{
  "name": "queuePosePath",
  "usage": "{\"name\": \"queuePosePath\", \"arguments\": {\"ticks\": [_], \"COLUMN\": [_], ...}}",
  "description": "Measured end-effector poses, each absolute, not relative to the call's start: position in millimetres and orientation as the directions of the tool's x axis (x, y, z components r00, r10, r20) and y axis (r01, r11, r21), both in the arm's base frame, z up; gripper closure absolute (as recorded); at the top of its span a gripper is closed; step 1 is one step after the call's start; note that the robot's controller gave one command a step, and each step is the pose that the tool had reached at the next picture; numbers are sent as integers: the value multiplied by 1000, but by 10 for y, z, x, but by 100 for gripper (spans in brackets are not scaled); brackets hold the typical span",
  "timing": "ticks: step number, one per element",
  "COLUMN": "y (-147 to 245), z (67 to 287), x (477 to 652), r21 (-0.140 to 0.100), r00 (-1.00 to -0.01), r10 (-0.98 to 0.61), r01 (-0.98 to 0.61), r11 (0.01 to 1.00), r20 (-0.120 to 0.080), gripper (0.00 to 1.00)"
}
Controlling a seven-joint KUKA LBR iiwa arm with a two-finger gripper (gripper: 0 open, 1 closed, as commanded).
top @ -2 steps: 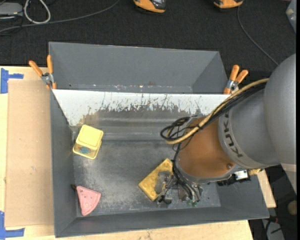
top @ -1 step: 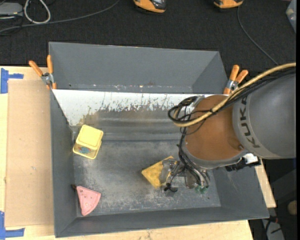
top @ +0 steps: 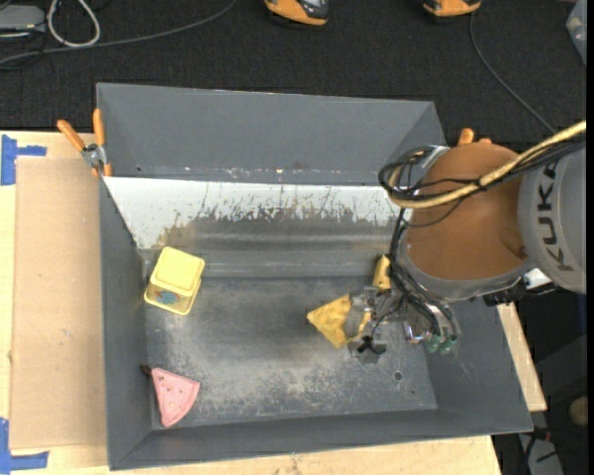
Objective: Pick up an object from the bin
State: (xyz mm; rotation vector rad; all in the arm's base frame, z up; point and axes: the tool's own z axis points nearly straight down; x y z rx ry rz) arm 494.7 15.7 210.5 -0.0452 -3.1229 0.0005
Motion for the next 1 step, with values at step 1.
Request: {"name": "queuePosePath", "arguments": {"ticks": [1], "y": [555], "z": [1519], "x": [5130], "r21": [4], "r00": [-996], "r10": [-91], "r01": [-91], "r11": [996], "r20": [21], "gripper": [100]}}
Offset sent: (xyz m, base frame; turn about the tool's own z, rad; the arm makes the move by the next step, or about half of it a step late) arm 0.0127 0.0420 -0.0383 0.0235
